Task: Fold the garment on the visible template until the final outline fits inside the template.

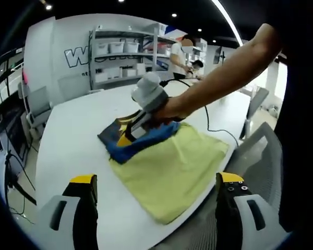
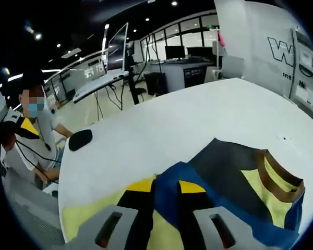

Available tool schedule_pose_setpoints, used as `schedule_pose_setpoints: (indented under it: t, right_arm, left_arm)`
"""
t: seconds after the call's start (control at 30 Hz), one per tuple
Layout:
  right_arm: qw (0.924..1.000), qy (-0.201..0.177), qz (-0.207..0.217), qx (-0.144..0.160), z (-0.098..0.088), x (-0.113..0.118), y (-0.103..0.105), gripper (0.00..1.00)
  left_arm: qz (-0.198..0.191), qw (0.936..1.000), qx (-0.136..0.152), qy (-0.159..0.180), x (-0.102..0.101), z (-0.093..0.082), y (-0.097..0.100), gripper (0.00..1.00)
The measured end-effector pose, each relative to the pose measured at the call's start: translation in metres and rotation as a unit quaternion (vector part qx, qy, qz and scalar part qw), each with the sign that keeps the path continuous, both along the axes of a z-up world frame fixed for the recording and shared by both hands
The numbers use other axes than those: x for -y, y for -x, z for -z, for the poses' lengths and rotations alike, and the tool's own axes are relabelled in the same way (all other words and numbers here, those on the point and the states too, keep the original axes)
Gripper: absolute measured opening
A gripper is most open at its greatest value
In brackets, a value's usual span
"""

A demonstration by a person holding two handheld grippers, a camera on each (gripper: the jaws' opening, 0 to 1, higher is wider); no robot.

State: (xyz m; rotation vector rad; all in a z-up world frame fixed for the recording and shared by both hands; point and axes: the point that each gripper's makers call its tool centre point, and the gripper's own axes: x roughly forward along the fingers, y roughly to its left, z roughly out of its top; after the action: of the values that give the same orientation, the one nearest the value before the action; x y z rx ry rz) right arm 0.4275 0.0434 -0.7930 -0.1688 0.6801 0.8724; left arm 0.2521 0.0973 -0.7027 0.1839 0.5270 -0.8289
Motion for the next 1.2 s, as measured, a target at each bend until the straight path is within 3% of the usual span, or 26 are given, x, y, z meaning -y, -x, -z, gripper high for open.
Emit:
schedule_pose_setpoints:
  t: [0.2, 0.43, 1.2]
  right_arm:
    - [0.9998, -0.013, 0.012, 0.011, -0.01, 0.012, 0.001, 0.15]
    - [0.9987, -0.038, 0.029, 0.02, -0.024, 0.024, 0.003, 0.3]
    - [0.9949, -0.004, 0.079, 0.063, -0.039, 0.117, 0.001, 0.35]
  left_arm:
    - [0.004, 0.9999, 0.007, 0.008, 0.004, -0.005, -0.005, 0.93]
    - [0.009, 0.9998, 0.013, 0.01, 0.008, -0.008, -0.009, 0.93]
    - [0.021, 0.9994, 0.018, 0.02, 0.024, -0.013, -0.017, 0.94]
